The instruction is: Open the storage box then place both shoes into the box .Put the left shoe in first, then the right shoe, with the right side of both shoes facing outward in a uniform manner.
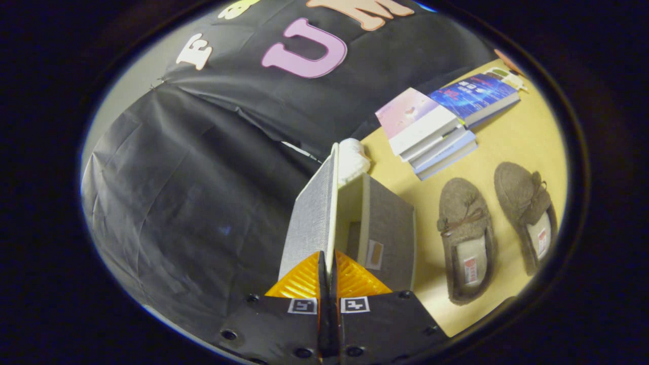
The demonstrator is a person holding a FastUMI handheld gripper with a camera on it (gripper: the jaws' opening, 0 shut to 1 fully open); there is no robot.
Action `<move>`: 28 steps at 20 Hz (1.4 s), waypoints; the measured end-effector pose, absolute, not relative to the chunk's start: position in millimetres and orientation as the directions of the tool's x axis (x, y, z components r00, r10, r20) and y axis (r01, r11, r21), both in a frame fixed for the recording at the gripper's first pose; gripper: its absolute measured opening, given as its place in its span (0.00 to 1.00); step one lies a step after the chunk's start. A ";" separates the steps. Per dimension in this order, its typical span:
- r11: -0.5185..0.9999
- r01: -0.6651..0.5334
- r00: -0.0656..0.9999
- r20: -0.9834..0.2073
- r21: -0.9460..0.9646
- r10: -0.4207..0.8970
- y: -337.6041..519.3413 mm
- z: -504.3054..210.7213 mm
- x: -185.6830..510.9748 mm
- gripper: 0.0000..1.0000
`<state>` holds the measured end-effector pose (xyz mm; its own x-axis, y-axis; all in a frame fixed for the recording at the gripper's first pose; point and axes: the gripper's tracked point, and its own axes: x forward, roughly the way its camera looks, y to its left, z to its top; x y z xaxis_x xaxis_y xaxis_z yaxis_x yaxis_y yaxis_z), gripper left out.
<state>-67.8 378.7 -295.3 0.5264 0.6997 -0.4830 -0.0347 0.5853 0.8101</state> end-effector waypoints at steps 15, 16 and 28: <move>0.586 -0.232 0.503 -0.420 0.776 0.755 478.4 -171.0 -40.7 0.03; 0.574 -0.238 0.497 -0.410 0.783 0.765 488.1 -166.3 -40.1 0.03; 0.528 -0.284 0.415 -0.393 0.800 0.820 585.2 -160.0 -49.0 0.06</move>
